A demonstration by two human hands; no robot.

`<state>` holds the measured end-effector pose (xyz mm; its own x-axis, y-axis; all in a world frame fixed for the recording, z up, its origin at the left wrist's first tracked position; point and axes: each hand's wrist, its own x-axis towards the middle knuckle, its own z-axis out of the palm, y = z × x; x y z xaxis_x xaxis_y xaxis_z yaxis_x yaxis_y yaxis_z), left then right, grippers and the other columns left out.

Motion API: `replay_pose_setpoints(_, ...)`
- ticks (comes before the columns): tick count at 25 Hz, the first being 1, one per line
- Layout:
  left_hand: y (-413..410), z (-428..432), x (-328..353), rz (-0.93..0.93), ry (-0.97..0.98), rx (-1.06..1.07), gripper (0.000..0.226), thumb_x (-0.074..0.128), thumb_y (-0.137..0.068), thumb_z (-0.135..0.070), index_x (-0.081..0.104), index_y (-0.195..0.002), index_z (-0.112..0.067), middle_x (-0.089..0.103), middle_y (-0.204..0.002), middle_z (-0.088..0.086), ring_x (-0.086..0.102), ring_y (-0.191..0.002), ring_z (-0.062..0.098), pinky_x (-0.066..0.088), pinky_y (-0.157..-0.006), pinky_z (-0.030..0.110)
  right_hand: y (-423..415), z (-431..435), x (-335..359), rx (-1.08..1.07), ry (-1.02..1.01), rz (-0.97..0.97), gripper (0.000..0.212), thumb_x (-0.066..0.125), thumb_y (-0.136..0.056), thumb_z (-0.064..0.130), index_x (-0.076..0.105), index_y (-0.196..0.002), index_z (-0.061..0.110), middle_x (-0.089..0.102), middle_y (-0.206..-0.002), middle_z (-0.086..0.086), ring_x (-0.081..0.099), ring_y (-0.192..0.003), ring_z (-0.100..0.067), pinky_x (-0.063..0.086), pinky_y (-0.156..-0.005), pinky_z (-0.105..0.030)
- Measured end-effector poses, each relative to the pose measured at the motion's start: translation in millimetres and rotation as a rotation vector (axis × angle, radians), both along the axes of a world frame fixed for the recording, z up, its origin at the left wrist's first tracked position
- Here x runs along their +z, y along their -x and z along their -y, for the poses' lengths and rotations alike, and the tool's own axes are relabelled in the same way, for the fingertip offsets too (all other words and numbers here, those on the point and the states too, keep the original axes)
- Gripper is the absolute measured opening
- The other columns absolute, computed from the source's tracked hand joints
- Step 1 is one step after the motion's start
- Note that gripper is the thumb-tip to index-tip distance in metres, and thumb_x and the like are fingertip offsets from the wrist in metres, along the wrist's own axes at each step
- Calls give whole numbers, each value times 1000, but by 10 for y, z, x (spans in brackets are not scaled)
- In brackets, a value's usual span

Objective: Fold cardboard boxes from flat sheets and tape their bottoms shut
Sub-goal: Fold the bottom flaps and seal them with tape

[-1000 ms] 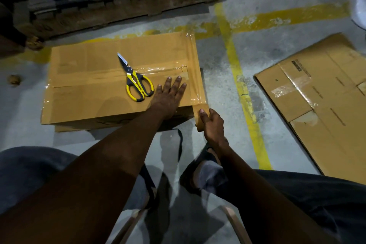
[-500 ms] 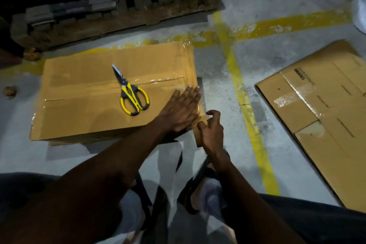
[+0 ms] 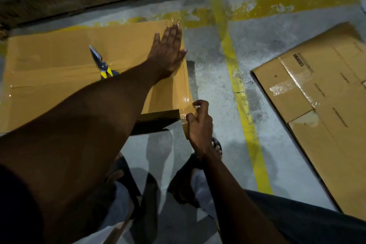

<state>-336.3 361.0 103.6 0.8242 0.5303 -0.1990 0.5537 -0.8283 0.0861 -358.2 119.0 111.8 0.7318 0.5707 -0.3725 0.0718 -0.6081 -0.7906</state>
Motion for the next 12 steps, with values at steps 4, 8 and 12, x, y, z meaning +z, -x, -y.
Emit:
replay_pose_setpoints(4,-149,-218,4,-41,36,41,70,7,-99,-53,-4,-153,-10,-8,-162,8,-5,-149,26,1,-117,53,-14,-11,13,-5,-17,6,39,42,-78,32,42,-116,26,65,-87,-11,59,-76,-28,40,-63,-36)
replay_pose_setpoints(8,-203,-264,44,-58,-4,48,72,10,-99,-55,-4,-153,-10,-7,-162,7,-3,-149,26,8,-117,53,-25,-10,-4,2,-31,5,39,40,-77,33,41,-115,28,66,-87,-11,60,-77,-29,45,-65,-41)
replay_pose_setpoints(12,-225,-276,136,-113,-9,38,75,13,-98,-56,-5,-153,-7,-8,-161,11,-2,-149,29,15,-114,54,-10,-8,-12,6,-15,-26,42,40,-76,33,41,-117,26,66,-87,-11,61,-77,-30,46,-66,-42)
